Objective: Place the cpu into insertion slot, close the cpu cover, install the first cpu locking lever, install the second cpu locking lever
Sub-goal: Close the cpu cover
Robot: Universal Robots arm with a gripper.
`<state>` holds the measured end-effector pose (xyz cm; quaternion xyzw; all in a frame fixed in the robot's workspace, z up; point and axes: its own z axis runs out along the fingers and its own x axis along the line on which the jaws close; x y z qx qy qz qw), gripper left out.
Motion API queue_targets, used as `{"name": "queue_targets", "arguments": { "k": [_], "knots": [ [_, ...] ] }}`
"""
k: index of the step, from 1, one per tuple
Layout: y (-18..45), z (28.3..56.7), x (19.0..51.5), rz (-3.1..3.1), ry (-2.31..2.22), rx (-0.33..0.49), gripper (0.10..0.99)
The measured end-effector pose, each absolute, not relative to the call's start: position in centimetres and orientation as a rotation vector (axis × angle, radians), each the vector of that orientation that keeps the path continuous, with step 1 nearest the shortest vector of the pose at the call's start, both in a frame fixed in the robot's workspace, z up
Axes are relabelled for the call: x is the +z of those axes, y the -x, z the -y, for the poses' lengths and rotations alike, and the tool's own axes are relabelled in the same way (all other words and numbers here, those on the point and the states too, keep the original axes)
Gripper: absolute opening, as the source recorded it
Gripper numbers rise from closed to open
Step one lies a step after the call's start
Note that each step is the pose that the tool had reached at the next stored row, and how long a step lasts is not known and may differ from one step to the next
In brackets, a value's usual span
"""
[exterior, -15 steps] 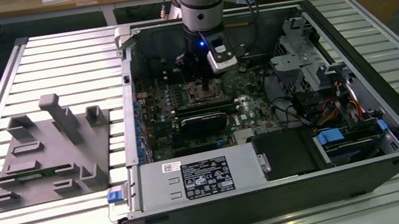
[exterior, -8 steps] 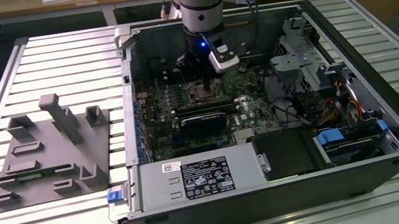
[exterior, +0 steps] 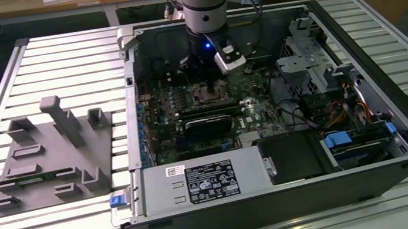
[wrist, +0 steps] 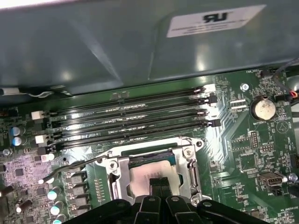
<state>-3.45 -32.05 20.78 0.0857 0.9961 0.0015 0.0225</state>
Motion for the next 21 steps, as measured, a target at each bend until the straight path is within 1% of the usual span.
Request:
{"name": "queue_targets", "arguments": {
  "k": [13, 21],
  "knots": [
    [4.2, 32.1, 20.8, -3.077, -0.156, 0.015, 0.106],
    [6.0, 32.1, 20.8, -3.078, -0.136, 0.016, 0.106]
  ]
}}
